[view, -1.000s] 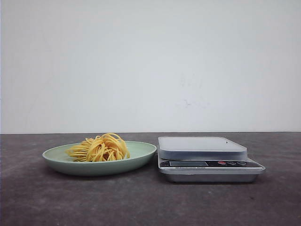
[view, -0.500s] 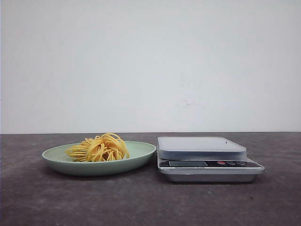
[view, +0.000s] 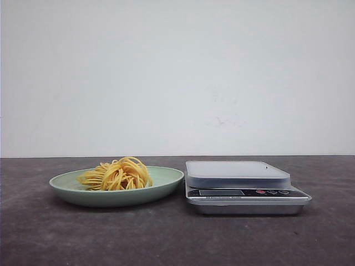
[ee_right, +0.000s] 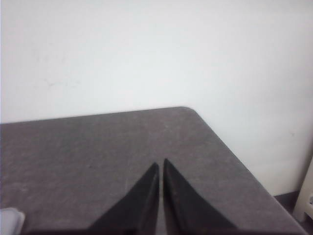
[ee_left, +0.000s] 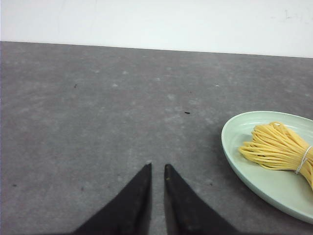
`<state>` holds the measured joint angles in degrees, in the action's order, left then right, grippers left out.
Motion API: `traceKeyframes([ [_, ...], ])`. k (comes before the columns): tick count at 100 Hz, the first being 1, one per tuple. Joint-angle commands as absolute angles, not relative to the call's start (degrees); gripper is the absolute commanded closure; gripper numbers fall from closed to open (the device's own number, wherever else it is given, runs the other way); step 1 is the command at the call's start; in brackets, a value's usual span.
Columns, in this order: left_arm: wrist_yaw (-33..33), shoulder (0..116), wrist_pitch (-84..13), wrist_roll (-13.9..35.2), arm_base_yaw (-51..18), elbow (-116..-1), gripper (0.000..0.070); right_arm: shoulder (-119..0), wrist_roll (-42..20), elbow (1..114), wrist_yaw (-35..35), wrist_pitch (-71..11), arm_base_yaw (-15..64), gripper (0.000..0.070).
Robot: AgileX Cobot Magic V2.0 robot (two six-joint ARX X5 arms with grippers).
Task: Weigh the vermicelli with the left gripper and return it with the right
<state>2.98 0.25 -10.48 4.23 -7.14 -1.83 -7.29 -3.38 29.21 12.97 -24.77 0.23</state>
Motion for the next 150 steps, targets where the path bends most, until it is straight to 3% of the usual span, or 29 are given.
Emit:
traceKeyframes([
  [1,2.96,0.19,-10.72,4.56,-7.09,-0.80,0.0688,-5.91,-2.59,23.81,8.82,-22.41,-2.74,0.0693],
  [17,2.96,0.19,-10.72,4.56,-7.09,-0.80,0.0688,-3.31,-2.61,12.38,5.63,-14.90,-6.13,0.0693],
  [43,2.96,0.19,-10.72,4.56,-7.09,-0.80,0.0688,-2.33,-2.57,3.05,5.54,-7.62,-6.22,0.0693],
  [103,2.96,0.19,-10.74,4.56,-7.09,-0.80,0.0688,-0.23,-1.19,0.69,0.84,-10.28,-6.13,0.0693],
  [150,2.96,0.19,-10.72,4.56,-7.09,-0.80,0.0688,-0.23,-1.26,0.71,1.08,-8.95,-6.13,0.0693],
])
